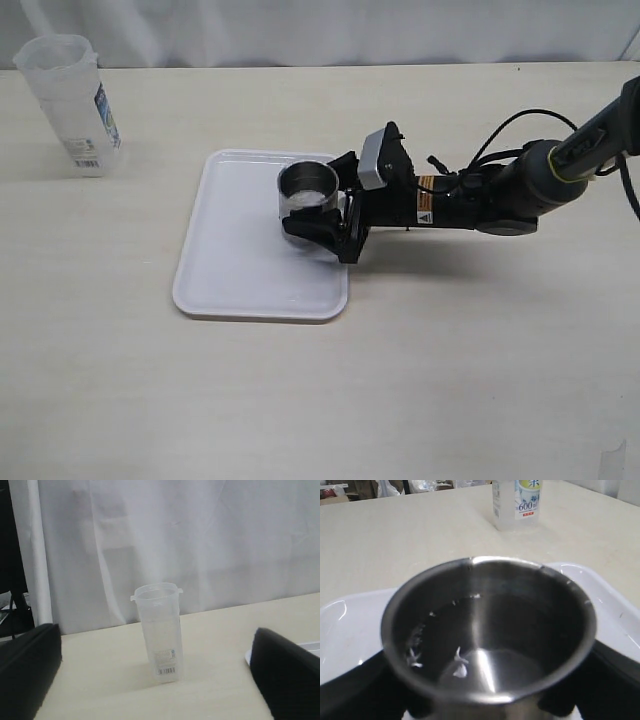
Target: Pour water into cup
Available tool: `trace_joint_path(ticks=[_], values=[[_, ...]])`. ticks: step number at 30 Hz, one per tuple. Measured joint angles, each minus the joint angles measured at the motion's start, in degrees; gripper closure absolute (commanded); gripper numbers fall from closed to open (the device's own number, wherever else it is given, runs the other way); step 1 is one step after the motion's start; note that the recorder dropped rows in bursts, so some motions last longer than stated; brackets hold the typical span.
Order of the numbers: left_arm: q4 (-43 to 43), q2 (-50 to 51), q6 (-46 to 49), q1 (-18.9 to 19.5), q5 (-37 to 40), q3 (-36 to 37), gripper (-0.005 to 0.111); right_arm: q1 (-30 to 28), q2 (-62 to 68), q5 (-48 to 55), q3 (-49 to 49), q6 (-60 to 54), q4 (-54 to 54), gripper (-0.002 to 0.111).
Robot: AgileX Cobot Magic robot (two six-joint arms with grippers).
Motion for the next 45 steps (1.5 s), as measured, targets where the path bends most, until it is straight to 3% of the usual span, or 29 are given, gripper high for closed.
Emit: trace_joint_path(ticks=[23,24,26,28,29,30,35,45], values=[[0.0,0.0,0.0,0.0,0.22,0.0,0.011,0.0,-4.55,-1.44,-0.26,1.96,0.92,0.029],[0.0,0.0,0.0,0.0,0.22,0.0,0.011,0.0,-6.23,-0.95,-0.26,3.5,0.66,0.032],[0.0,0.0,0.0,0.0,0.22,0.0,0.011,-0.22,-9.52,0.01,-0.26,7.78,-0.21,0.049],[0.0,0.0,0.0,0.0,0.32,0.0,0.011,-1.01,-13.41,0.53,-0.26,14.56,-2.17,0.076],[0.0,0.0,0.0,0.0,0.32,0.0,0.011,-1.31,-15.26,0.86,-0.26,17.84,-3.14,0.095],[0.0,0.0,0.0,0.0,0.32,0.0,0.011,-2.1,-18.1,1.3,-0.26,22.51,-5.37,0.104],[0.0,0.0,0.0,0.0,0.32,0.0,0.011,-3.99,-29.72,2.7,0.27,36.36,-15.07,0.104],[0.0,0.0,0.0,0.0,0.32,0.0,0.011,-4.59,-47.87,11.27,10.87,36.55,-8.8,0.104]])
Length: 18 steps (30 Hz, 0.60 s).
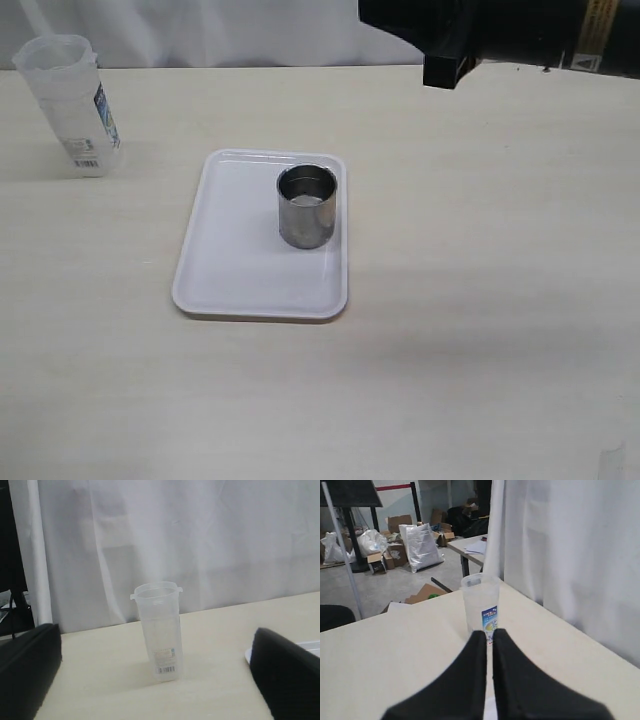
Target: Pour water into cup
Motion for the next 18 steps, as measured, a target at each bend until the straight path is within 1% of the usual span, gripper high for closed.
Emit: trace_joint_path(ticks=[8,18], values=[[0.0,0.0,0.0,0.0,0.14,0.0,0.011,0.0,-10.72,3.85,3.35,-0.25,0.48,0.104],[0.0,0.0,0.0,0.0,0.14,0.0,0.011,0.0,-16.38,4.27,3.73,-0.25,0.58,0.104]])
